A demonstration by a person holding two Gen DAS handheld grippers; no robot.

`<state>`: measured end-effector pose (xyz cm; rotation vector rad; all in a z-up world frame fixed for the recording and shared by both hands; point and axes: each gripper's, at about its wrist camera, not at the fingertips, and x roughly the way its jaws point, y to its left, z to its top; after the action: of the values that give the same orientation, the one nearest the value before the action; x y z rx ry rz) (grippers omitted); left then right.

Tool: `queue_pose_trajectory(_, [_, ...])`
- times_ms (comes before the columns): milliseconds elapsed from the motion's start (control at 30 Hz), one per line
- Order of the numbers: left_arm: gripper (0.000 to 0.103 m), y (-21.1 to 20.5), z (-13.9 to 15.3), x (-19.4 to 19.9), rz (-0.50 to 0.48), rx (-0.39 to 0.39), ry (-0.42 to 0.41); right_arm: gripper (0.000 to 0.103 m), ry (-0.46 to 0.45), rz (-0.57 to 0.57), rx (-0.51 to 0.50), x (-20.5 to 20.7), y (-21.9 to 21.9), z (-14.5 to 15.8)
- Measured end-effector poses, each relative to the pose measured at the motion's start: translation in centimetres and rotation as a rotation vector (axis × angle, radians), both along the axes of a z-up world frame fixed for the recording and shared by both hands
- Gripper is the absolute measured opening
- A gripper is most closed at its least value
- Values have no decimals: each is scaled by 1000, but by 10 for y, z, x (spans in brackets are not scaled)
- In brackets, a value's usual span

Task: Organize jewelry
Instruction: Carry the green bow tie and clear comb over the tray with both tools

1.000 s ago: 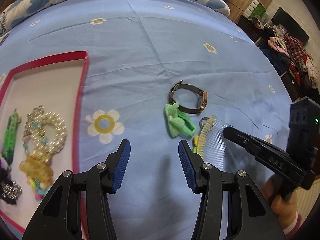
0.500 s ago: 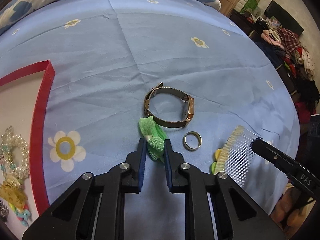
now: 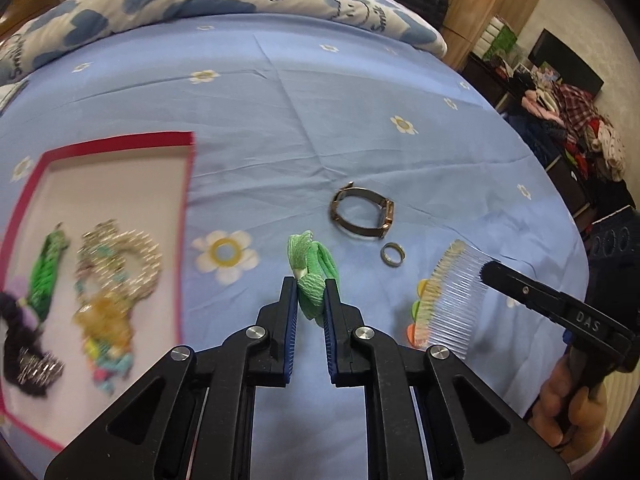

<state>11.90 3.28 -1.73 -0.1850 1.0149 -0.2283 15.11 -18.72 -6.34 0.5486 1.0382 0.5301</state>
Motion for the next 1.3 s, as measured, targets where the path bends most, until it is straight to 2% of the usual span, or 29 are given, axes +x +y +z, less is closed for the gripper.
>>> queue_pose_trajectory(333, [10, 48, 17, -50, 96, -14, -33, 1, -12, 102, 29, -18, 50, 13])
queue_pose_trajectory(667, [10, 97, 22, -87, 208, -35, -49, 1, -23, 188, 56, -27, 97, 25])
queue_pose_trajectory(1067, [10, 147, 24, -105, 311, -26, -58, 1, -37, 309, 65, -32, 166, 33])
queue_pose_trajectory(1300, [10, 171, 14, -106, 352, -23, -38, 1, -32, 361, 44, -32, 203, 27])
